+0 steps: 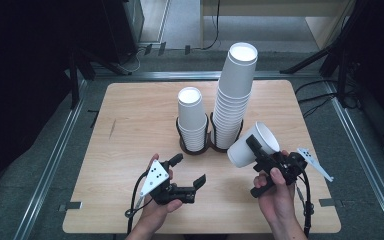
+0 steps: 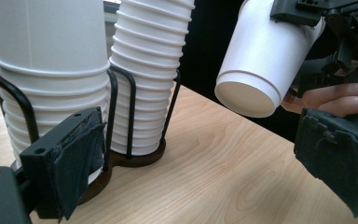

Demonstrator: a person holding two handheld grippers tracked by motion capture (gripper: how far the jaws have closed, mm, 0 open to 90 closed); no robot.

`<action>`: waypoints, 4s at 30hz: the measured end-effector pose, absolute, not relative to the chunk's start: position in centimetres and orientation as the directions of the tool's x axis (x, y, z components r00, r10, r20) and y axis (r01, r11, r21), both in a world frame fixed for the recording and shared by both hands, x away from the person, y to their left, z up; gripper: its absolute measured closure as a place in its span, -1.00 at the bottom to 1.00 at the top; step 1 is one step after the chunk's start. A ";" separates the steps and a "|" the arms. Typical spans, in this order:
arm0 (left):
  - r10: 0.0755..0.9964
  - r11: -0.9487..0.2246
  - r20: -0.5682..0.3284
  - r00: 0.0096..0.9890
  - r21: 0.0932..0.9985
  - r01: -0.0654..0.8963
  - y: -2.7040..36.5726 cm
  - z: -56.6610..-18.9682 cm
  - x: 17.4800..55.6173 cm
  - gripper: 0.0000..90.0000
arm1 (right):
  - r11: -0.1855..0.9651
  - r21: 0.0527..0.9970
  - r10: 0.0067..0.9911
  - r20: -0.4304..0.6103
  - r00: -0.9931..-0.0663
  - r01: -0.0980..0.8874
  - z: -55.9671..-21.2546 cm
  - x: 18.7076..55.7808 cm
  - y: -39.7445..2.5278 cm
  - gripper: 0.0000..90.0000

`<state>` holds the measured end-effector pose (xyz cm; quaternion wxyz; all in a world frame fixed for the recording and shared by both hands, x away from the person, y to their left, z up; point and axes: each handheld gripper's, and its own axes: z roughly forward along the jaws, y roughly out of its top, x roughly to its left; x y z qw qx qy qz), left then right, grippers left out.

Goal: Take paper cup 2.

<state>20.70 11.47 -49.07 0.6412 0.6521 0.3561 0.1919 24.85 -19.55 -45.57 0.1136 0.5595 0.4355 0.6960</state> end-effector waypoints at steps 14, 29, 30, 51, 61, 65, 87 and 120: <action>0.730 0.068 -0.199 0.654 0.973 0.221 12.1 -49.3 21.0 -0.95 | -0.513 0.819 0.752 0.573 -0.327 0.257 -45.6 25.2 -20.0 -0.73; 0.757 0.057 -0.201 0.622 0.968 0.244 12.8 -50.3 21.6 -0.95 | -0.369 0.917 0.865 0.399 -0.305 0.153 -46.5 26.0 -20.2 -0.73; 0.759 0.054 -0.199 0.620 0.968 0.244 12.9 -50.3 21.7 -0.95 | -0.344 0.928 0.879 0.371 -0.300 0.140 -46.5 26.1 -20.3 -0.73; 0.768 0.055 -0.207 0.606 0.964 0.260 13.1 -50.8 21.9 -0.95 | -0.099 0.994 0.973 0.105 -0.208 0.041 -49.7 28.7 -22.2 -0.73; 0.766 0.052 -0.204 0.610 0.965 0.258 12.9 -50.8 21.9 -0.95 | -0.076 0.995 0.979 0.085 -0.183 0.057 -51.3 29.7 -23.2 -0.73; 0.768 0.053 -0.208 0.606 0.963 0.263 12.9 -50.8 22.0 -0.95 | -0.062 0.996 0.985 0.072 -0.156 0.069 -52.3 30.1 -23.6 -0.72; 0.768 0.044 -0.206 0.607 0.962 0.271 12.7 -50.9 22.0 -0.95 | 0.038 0.991 0.992 -0.022 -0.122 0.130 -54.0 31.0 -24.4 -0.73; 0.762 0.038 -0.208 0.614 0.960 0.277 12.4 -51.0 21.9 -0.95 | 0.004 0.984 0.994 0.016 -0.111 0.177 -54.3 31.0 -24.4 -0.75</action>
